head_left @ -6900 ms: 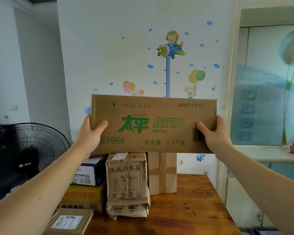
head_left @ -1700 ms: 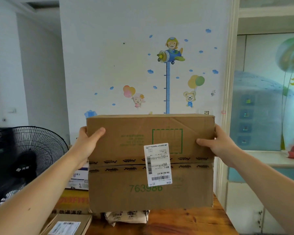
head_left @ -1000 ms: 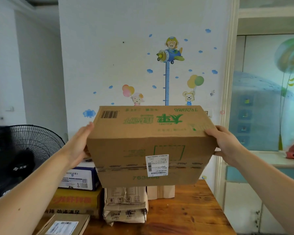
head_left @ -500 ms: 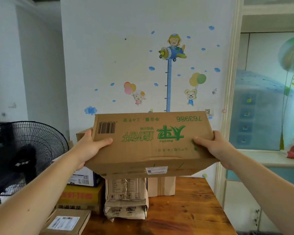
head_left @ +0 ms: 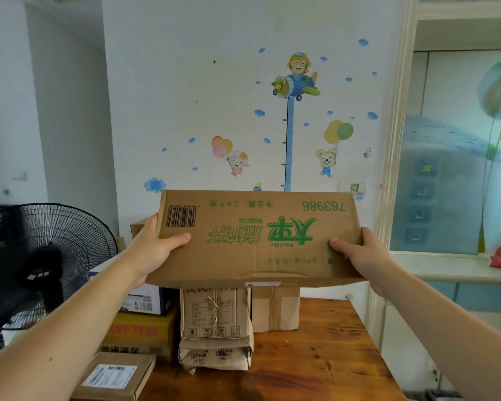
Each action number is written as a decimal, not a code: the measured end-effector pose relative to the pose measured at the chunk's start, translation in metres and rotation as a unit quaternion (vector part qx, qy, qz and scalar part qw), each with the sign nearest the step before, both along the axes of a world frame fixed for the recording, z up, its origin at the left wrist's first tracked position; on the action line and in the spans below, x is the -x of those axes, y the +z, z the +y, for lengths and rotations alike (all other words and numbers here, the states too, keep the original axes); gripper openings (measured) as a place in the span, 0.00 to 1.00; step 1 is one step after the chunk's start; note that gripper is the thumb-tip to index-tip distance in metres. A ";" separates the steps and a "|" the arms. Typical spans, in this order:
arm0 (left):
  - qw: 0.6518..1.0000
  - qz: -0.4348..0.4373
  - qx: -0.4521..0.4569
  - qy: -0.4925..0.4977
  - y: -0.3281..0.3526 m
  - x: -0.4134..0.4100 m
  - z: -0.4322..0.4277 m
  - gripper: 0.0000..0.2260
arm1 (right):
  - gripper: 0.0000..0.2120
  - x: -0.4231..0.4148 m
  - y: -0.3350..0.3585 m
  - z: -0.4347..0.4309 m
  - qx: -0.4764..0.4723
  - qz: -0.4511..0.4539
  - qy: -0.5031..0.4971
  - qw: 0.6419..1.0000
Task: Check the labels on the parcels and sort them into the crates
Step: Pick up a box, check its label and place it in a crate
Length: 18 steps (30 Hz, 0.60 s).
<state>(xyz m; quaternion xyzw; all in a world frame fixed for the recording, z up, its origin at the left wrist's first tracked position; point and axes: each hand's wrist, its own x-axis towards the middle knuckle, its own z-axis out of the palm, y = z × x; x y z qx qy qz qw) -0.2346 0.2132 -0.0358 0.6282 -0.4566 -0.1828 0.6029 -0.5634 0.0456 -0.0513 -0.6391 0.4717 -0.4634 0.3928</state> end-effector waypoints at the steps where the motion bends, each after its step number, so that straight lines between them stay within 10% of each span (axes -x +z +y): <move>1: 1.000 0.001 0.003 0.003 -0.002 0.000 0.000 0.20 | 0.18 0.000 0.000 0.000 0.001 -0.003 0.000 1.000; 18: 1.000 -0.009 0.022 0.016 -0.004 -0.001 -0.008 0.19 | 0.21 -0.002 -0.003 -0.003 0.027 -0.002 -0.031 0.999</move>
